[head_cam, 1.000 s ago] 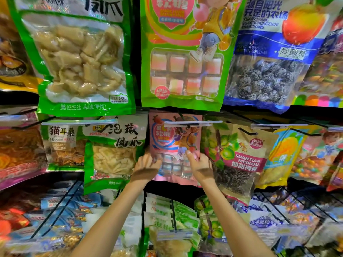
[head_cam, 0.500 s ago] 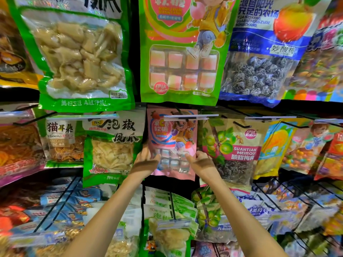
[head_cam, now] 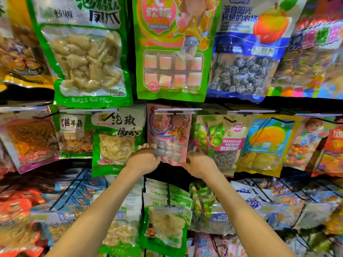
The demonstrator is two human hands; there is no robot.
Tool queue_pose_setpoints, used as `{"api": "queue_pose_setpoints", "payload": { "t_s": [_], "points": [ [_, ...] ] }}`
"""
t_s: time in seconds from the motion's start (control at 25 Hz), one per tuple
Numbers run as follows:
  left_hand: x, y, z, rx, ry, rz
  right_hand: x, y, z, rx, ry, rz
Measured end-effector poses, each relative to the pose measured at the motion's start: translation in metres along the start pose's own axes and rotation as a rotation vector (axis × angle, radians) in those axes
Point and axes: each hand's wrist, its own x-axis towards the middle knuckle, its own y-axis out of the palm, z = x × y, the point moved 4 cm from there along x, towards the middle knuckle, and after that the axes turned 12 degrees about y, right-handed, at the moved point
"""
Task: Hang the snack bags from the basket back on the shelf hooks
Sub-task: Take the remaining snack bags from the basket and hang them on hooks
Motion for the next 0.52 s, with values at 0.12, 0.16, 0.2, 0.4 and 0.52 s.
{"api": "queue_pose_setpoints", "payload": {
  "t_s": [0.12, 0.16, 0.2, 0.4, 0.52],
  "points": [
    [-0.018, -0.009, -0.019, 0.165, 0.019, -0.006, -0.020, -0.008, -0.005, -0.046, -0.047, -0.085],
    [-0.024, -0.012, -0.027, 0.192, 0.024, -0.006, -0.027, -0.012, -0.007, -0.072, -0.055, -0.102],
    [-0.030, -0.015, -0.036, 0.216, 0.020, 0.001, -0.034, -0.015, -0.011, -0.090, -0.062, -0.108],
    [-0.046, -0.016, -0.081, 0.342, 0.014, -0.001, -0.067, -0.028, -0.044, -0.091, -0.073, -0.154],
    [-0.048, -0.006, -0.106, 0.352, 0.013, 0.049, -0.081, -0.035, -0.068, -0.120, -0.053, -0.095]
  ]
}}
